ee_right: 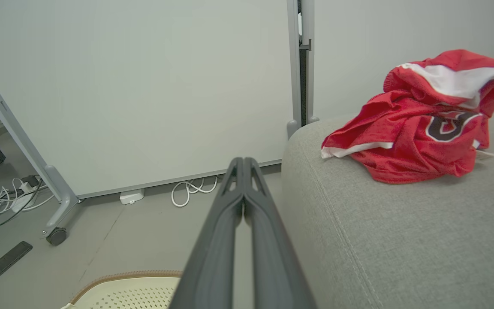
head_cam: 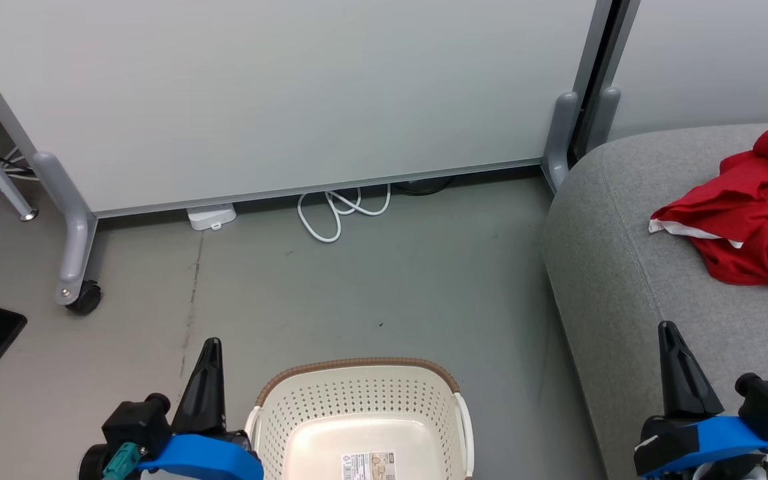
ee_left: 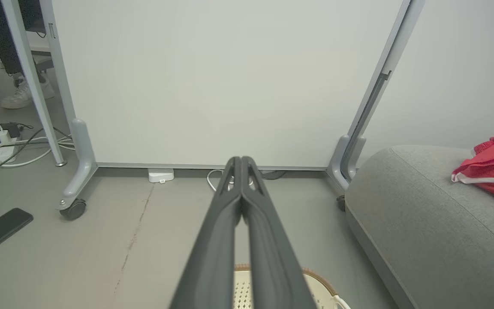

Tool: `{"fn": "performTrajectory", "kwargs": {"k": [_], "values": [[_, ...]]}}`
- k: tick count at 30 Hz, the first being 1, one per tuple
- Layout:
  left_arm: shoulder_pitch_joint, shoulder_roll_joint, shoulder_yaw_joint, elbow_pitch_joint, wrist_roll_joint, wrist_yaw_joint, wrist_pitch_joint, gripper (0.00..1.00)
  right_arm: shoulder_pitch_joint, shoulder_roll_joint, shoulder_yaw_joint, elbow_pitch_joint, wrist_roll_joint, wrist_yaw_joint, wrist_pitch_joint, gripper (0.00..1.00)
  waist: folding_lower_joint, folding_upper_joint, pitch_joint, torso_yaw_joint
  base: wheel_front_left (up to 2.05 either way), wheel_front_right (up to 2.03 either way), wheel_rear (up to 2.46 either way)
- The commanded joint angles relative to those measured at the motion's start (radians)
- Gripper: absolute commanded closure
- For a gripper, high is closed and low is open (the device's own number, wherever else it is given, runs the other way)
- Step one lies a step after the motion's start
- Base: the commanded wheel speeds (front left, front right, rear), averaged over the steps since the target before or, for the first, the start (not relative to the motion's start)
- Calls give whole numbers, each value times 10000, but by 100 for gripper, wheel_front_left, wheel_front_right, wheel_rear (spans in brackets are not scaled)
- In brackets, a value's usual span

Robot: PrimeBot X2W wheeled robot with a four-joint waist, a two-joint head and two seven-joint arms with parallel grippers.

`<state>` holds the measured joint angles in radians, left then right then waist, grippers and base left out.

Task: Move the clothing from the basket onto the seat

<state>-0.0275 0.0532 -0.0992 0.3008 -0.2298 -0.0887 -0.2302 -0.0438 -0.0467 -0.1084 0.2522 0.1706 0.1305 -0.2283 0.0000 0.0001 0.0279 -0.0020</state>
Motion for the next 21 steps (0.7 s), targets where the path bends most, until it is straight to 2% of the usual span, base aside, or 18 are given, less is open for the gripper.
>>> {"fn": "performTrajectory", "kwargs": {"k": [1,21], "values": [[-262,10,166,-174,-629,-41,131,100,-170,-33,-38,-144,672,0,144,100,0,-1,-5,1,0,0,0],[-414,1,648,-307,-3935,-140,945,100,-274,-38,-1,-190,4127,1,925,100,0,-1,-43,4,0,0,0]]}}
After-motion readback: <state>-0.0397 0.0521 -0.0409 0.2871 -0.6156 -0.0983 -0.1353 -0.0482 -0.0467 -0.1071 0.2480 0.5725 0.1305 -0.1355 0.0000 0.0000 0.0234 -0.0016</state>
